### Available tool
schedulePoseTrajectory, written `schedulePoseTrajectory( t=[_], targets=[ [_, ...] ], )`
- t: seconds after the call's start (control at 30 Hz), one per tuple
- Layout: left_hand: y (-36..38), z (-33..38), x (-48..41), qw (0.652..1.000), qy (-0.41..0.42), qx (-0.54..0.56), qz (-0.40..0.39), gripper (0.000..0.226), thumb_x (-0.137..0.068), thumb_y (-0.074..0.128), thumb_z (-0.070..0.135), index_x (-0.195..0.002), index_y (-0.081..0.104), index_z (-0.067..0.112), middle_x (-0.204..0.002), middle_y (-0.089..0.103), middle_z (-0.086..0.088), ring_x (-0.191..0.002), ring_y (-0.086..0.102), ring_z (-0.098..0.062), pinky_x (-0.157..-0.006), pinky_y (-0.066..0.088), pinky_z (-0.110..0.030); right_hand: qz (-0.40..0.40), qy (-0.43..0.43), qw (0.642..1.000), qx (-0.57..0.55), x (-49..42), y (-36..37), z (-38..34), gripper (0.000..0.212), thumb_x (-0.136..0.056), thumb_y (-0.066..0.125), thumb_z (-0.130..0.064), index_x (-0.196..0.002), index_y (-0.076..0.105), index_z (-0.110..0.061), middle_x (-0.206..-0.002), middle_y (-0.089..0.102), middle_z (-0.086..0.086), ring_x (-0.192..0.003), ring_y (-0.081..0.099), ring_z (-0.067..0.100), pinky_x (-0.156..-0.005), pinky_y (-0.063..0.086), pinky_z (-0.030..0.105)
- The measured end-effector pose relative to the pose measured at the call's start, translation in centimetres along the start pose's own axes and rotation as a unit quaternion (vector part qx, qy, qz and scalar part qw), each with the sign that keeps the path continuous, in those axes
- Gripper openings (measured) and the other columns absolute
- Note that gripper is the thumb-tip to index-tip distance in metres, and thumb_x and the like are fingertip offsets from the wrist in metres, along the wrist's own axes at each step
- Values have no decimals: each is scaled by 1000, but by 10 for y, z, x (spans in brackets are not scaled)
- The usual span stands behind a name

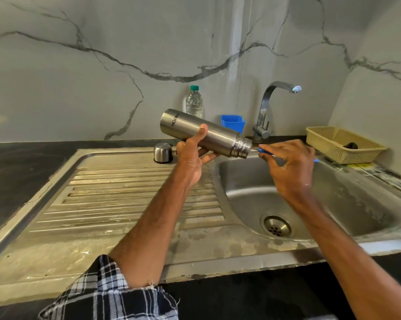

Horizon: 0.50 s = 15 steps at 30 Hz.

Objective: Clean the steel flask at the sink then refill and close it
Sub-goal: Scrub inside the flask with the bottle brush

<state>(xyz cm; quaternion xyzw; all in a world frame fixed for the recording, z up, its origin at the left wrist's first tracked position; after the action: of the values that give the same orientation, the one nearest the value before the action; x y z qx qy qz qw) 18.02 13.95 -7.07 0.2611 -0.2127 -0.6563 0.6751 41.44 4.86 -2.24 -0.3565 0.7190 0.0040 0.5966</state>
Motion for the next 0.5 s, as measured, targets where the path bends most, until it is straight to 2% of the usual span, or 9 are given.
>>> schedulePoseTrajectory(
  t=[0.13,0.2,0.27,0.33,0.4,0.5],
  targets=[
    [-5,6,-1,1000,10,7,9,56,-89,76,19,-135,49,5,-125,68,-20,-110,70,-33,-75,63,-48,33,72,997,24,-4,-22,37,27,-79,83,-33,-104,79,-25,-96,76,-7,-92,63,21,-89,46,53],
    [1,-4,3,1000,0,-12,6,50,-88,76,19,-130,52,7,-124,68,-21,-109,70,-33,-76,63,-49,22,72,996,40,3,-9,18,23,-78,83,-24,-99,77,-20,-95,75,-3,-94,59,22,-87,42,47],
    [6,-12,6,1000,-5,-28,-1,45,-88,77,20,-126,55,9,-123,69,-20,-111,70,-35,-75,63,-49,-16,34,999,38,9,7,-9,22,-75,84,-14,-94,74,-16,-93,71,-2,-92,54,18,-81,39,40],
    [6,-10,6,1000,-2,-21,0,46,-88,78,20,-125,54,9,-122,69,-19,-112,69,-35,-75,63,-49,-33,37,998,34,7,5,-7,20,-76,83,-11,-93,72,-17,-90,66,-4,-90,52,15,-78,42,35],
    [-2,-5,1,1000,2,0,22,54,-87,78,20,-130,50,7,-124,67,-19,-111,69,-35,-74,64,-48,-12,95,995,11,1,-7,19,17,-79,81,-12,-91,72,-18,-90,63,-6,-90,56,17,-75,46,34],
    [1,-10,4,999,-8,2,33,61,-86,79,20,-134,45,6,-125,65,-20,-109,68,-35,-66,63,-42,11,138,990,9,3,-10,29,15,-82,79,-8,-91,70,-17,-90,69,-3,-86,62,15,-75,55,38]
  ],
)
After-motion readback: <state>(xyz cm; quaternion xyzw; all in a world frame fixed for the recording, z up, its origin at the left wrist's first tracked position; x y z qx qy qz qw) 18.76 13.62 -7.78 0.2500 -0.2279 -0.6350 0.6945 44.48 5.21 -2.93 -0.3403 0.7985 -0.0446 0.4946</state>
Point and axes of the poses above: each hand's wrist, its own x-axis away from the middle knuckle, its own y-axis out of the palm, z = x × y, the point moved 8 cm from there along -x, towards the middle knuckle
